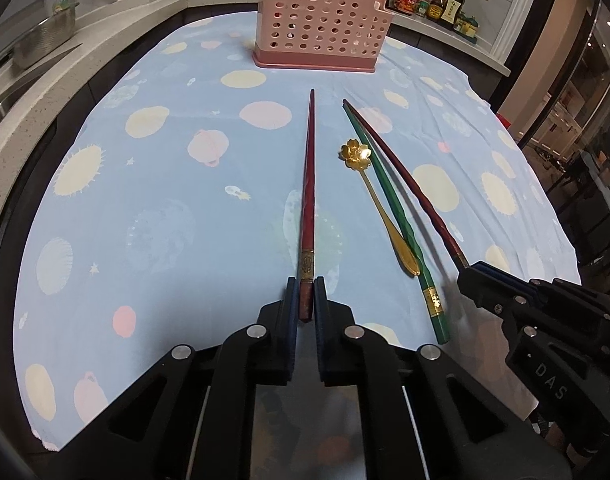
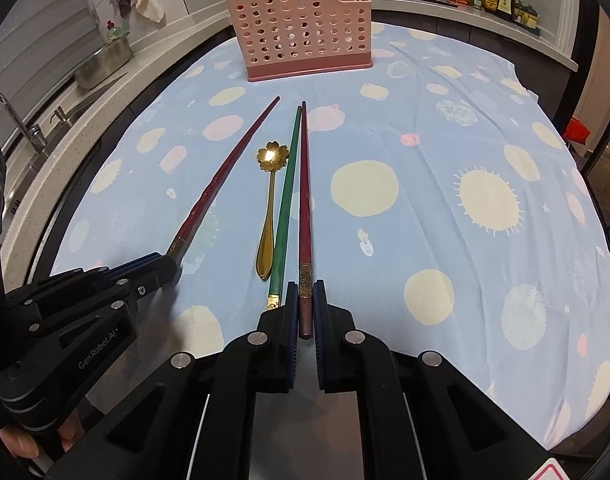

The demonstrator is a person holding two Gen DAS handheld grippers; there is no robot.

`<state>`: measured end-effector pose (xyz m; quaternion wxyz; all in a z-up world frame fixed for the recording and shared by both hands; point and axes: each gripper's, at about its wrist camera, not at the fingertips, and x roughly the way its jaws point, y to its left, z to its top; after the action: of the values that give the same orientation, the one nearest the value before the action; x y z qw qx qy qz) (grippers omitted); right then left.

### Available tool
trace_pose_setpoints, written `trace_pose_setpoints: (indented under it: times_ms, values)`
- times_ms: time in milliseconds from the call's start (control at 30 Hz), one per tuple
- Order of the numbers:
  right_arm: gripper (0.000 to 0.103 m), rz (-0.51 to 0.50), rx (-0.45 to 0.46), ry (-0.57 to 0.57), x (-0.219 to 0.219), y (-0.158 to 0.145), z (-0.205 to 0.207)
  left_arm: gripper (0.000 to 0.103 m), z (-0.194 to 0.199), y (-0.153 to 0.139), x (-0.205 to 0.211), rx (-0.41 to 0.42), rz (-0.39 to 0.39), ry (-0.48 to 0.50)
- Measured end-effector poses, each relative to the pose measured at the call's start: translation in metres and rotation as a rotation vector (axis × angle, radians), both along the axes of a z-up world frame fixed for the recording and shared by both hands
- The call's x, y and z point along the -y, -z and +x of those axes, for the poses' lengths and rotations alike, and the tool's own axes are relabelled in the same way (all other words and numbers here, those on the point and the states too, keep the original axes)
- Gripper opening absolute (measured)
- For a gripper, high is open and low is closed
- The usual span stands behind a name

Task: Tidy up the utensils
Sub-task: 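Carry both chopsticks over the pink holder, drop them in, open both tools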

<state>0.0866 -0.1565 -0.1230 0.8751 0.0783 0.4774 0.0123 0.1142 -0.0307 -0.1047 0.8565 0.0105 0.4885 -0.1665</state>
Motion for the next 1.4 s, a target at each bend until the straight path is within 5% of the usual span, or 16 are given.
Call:
trace_pose_setpoints:
  times_ms: [733, 1400]
  values:
    - [0.007, 0.099, 0.258, 0.107, 0.049, -0.121, -0.009, 0.007, 0.002, -0.118, -0.020, 0.215, -0.130, -0.038]
    - [0.007, 0.193, 0.525, 0.110, 0.086, -0.254, 0.100, 0.007, 0.110, -0.262, -0.013, 0.478, -0.243, -0.052]
